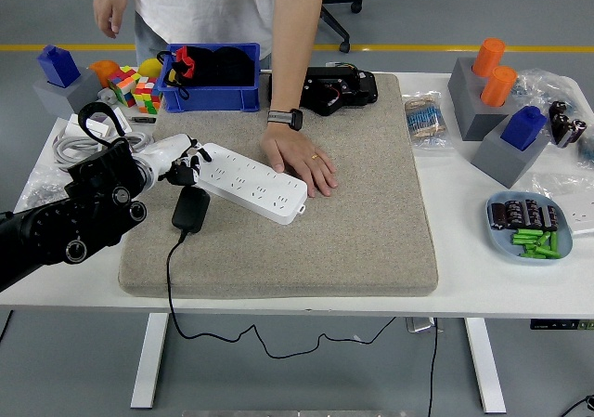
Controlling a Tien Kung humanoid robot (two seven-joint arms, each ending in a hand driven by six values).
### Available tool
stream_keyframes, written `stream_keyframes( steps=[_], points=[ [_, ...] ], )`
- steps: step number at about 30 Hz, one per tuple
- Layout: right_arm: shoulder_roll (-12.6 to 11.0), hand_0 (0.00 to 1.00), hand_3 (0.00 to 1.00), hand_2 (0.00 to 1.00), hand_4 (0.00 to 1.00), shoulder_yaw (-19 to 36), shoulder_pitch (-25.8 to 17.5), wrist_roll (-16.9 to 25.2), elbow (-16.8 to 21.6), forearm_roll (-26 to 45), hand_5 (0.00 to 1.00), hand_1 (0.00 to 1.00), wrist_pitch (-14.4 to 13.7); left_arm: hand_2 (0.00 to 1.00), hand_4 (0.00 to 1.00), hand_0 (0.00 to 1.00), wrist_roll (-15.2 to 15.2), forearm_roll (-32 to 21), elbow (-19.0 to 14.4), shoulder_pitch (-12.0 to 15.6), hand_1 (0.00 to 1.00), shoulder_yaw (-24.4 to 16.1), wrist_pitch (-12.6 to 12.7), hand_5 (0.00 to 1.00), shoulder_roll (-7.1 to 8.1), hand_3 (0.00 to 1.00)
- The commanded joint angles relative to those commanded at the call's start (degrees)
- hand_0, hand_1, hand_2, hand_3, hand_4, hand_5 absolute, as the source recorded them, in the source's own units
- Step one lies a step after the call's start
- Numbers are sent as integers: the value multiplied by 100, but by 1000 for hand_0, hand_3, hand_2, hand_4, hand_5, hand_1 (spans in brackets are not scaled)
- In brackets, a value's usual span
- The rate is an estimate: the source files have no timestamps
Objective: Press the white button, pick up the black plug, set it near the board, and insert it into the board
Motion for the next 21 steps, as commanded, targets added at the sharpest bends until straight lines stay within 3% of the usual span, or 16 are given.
stream_keyframes(
  steps=[10, 11, 16, 17, 21],
  points=[
    [9, 630, 586, 602, 658, -10, 0, 13, 0, 9, 404, 604, 2, 103, 2, 2, -11, 650, -624, 241, 2, -1180, -81, 2, 120, 709],
    [9, 630, 586, 602, 658, -13, -3, 11, 0, 7, 405, 605, 2, 194, 14, 93, 6, 725, -730, 310, 69, -1324, -95, 2, 138, 680],
    [17, 630, 586, 602, 658, -4, -22, 2, 0, -13, 405, 605, -1, 194, 14, 93, 46, 1063, -1335, 773, 69, -2126, -54, 2, 219, 680],
    [18, 629, 586, 602, 658, 0, -26, 5, 0, -13, 404, 605, -2, 438, 608, 266, 59, 1123, -1432, 855, 347, -2231, -33, 2, 230, 682],
    [15, 629, 586, 602, 658, 9, -29, 3, 0, -20, 404, 605, -5, 438, 608, 266, 90, 1338, -1859, 1256, 347, -2484, 272, 2, 280, 682]
  ],
)
